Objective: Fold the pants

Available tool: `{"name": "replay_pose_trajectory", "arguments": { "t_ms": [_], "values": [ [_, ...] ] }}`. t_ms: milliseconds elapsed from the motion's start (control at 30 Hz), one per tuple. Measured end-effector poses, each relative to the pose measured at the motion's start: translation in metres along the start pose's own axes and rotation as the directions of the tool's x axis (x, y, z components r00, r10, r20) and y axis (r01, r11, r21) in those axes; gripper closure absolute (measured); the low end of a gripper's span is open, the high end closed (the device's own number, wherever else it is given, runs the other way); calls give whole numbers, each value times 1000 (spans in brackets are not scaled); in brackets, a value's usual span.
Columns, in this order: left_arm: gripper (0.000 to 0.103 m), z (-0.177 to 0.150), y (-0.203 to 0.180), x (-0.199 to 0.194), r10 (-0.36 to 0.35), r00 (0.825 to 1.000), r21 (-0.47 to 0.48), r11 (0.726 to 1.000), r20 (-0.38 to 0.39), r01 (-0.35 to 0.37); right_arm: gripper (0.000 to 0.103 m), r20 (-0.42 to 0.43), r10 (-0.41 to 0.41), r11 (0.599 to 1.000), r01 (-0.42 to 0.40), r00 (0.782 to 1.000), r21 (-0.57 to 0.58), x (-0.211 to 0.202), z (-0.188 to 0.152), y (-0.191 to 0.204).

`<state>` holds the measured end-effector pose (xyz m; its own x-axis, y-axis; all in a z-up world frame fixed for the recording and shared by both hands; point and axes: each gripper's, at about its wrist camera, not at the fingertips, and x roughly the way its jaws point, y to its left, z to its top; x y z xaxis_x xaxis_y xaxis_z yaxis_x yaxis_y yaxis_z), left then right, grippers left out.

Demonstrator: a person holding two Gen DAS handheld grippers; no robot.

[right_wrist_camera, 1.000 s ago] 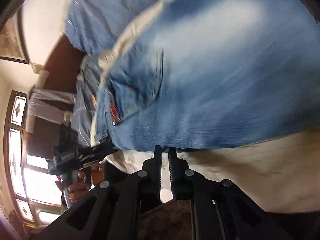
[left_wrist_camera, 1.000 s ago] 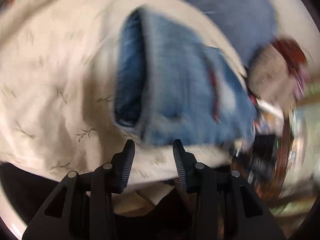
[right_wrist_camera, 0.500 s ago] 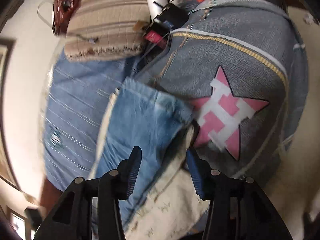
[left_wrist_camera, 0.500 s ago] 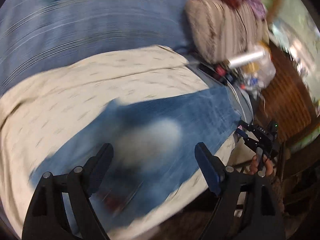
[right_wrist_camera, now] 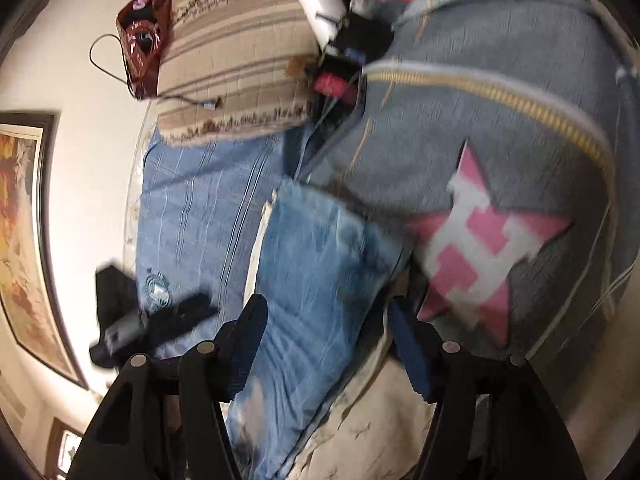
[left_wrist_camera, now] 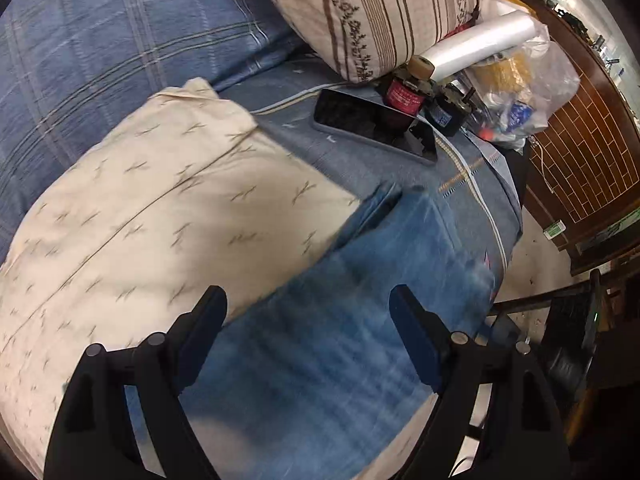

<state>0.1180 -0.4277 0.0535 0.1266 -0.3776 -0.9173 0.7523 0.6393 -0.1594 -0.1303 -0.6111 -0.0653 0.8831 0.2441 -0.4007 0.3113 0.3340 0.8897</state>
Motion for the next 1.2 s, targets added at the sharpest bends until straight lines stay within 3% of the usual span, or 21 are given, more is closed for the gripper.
{"name": "replay_pose_trajectory", "arguments": {
  "t_ms": [67, 133, 267, 433, 567, 667, 767, 833, 933, 967, 1067, 1100, 1133, 1167, 1200],
  "values": [
    [19, 10, -4, 9, 10, 1000, 5, 1000, -14, -10, 38, -31, -49, 999, 49, 998, -7, 7, -3, -3],
    [19, 17, -5, 15, 1, 1000, 10, 1000, -15, -1, 38, -11, -37, 999, 37, 999, 1, 9, -3, -6],
    [19, 30, -7, 28, -8, 999, 17, 1000, -38, 9, 38, 124, -39, 999, 42, 991, -14, 1, 5, -3],
    [19, 41, -6, 46, -35, 996, 24, 999, -76, 37, 38, 182, -35, 999, 33, 983, 17, -7, 14, -15],
    [19, 43, -13, 62, -102, 987, 35, 994, -128, 107, 38, 159, -1, 998, -9, 987, 64, -1, 24, -24],
    [19, 40, -26, 68, -142, 977, 94, 983, -157, 158, 38, 112, 26, 1000, -27, 993, 7, 8, 25, -17],
    [19, 38, -38, 76, -73, 986, 188, 977, -152, 102, 38, 86, 14, 997, -7, 996, -76, 15, 23, -8],
    [19, 41, -40, 85, -47, 986, 205, 975, -158, 80, 38, 117, -5, 993, 19, 993, -114, 12, 22, -5],
    [18, 45, -45, 102, -73, 978, 185, 977, -193, 110, 40, 136, -35, 987, 56, 990, -151, 13, 26, -4],
    [13, 45, -49, 105, -66, 980, 196, 975, -190, 103, 40, 130, -30, 987, 51, 991, -154, 14, 27, -5],
    [14, 39, -66, 104, -73, 986, 280, 953, -153, 114, 42, 116, -32, 981, 54, 993, -188, 19, 25, -1],
    [18, 36, -70, 101, -89, 985, 294, 947, -147, 129, 50, 111, -37, 978, 59, 993, -200, 20, 24, 0],
    [40, 34, -73, 99, -107, 984, 304, 941, -141, 146, 64, 100, -43, 975, 64, 994, -215, 21, 22, 1],
    [53, 31, -77, 94, -112, 984, 324, 934, -137, 151, 71, 97, -59, 969, 81, 993, -235, 23, 20, 3],
    [58, 30, -79, 90, -102, 988, 342, 930, -117, 136, 78, 107, -90, 960, 114, 990, -254, 24, 19, 5]
  ]
}}
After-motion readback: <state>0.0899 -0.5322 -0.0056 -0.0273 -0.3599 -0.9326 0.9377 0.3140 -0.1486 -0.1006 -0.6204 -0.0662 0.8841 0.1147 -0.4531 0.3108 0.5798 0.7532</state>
